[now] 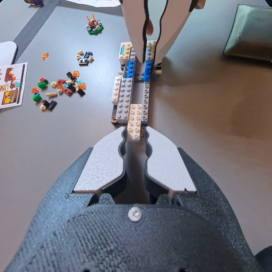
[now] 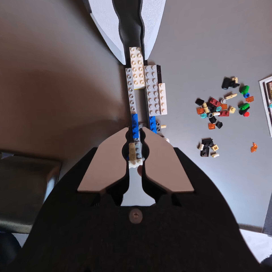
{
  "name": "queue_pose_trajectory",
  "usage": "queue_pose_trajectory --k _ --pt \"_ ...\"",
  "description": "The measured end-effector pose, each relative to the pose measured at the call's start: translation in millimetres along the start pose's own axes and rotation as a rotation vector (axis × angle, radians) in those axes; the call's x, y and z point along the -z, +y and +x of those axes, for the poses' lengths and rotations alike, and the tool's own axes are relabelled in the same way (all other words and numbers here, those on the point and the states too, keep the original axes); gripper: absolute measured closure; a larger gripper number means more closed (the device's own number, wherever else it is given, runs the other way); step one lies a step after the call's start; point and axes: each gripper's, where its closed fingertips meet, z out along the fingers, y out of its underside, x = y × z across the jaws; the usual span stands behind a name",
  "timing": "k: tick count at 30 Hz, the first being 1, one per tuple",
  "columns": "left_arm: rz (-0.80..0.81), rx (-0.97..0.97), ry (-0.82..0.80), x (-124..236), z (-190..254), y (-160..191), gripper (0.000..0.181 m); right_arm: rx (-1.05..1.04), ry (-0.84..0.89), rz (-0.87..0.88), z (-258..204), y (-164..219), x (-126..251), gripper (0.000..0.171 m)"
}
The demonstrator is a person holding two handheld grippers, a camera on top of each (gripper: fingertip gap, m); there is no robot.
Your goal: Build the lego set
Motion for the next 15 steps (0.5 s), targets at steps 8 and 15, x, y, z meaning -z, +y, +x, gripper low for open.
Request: queue_pose_trajectory --k 8,15 --pt "-0.003 0.000 0.004 0.2 0.6 0.1 0.159 0.007 -0.052 -0.066 0.4 3.6 -8.2 0.163" --pt "-0.003 0.003 0.006 0.2 0.7 0.2 0.159 0.030 -0.082 -0.096 2.7 7.1 -7.2 0.163"
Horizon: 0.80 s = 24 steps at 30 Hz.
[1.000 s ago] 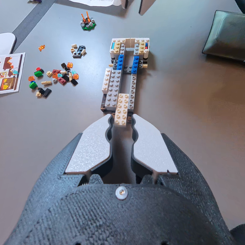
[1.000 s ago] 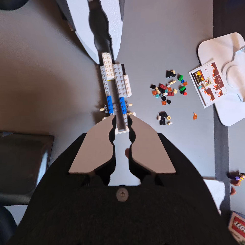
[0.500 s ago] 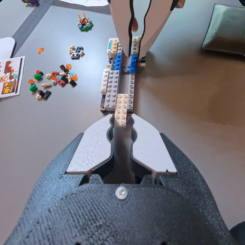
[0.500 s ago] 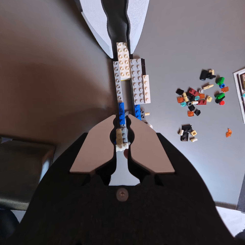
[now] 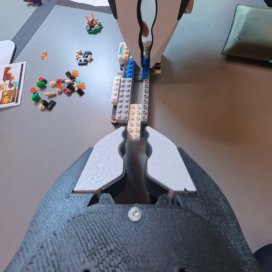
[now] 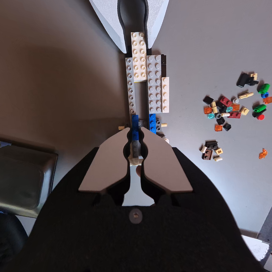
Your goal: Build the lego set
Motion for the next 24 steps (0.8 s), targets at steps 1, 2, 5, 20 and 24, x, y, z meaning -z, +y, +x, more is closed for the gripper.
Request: queue_pose_trajectory --k 1,2,5,20,24 --pt "0.000 0.000 0.000 -0.1 0.0 0.0 0.159 0.009 -0.005 -0.006 -0.2 0.2 0.0 0.163" --pt "0.000 0.001 0.000 0.0 -0.1 0.0 0.159 0.018 -0.010 -0.013 -0.5 0.3 -0.1 0.163" --pt "0.001 0.001 0.001 0.0 0.0 0.0 0.159 0.039 -0.020 -0.031 -0.6 0.3 -0.3 0.163" --pt "0.000 0.005 0.003 0.1 0.0 -0.1 0.159 0.042 -0.061 -0.051 0.2 2.5 -0.2 0.162" --pt "0.001 0.005 0.003 0.2 0.1 -0.1 0.159 0.037 -0.063 -0.033 0.7 0.6 2.1 0.162"
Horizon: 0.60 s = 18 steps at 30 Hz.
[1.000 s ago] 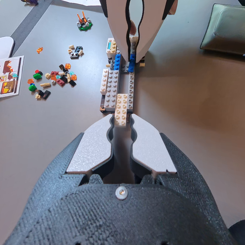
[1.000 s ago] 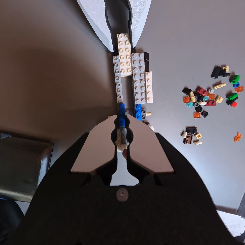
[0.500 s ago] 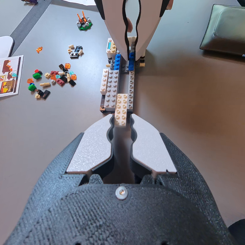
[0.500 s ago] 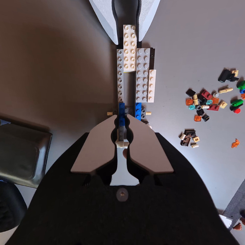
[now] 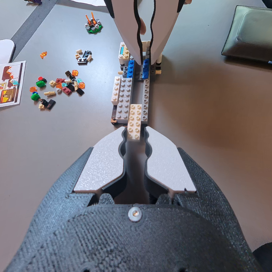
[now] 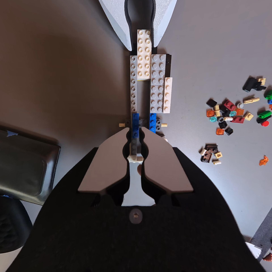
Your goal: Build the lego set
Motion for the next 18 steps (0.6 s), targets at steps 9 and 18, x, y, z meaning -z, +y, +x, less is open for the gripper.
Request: queue_pose_trajectory --k 9,18 --pt "0.000 0.000 0.000 0.0 0.0 -0.2 0.159 -0.001 -0.008 0.006 -0.6 -0.5 -1.5 0.165" --pt "0.000 0.000 0.000 0.0 0.1 -0.2 0.159 0.019 0.005 0.006 -1.5 0.0 -1.2 0.168"
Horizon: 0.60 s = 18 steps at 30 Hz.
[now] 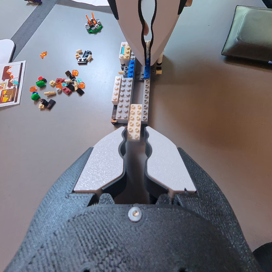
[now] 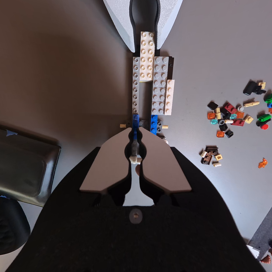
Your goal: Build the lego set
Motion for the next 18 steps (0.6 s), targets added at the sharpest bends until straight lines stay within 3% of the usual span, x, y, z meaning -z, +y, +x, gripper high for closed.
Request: queue_pose_trajectory --k 18 --pt "-0.005 -0.005 0.006 0.6 1.7 -0.3 0.164 0.006 0.010 0.009 -5.7 0.8 0.3 0.165"
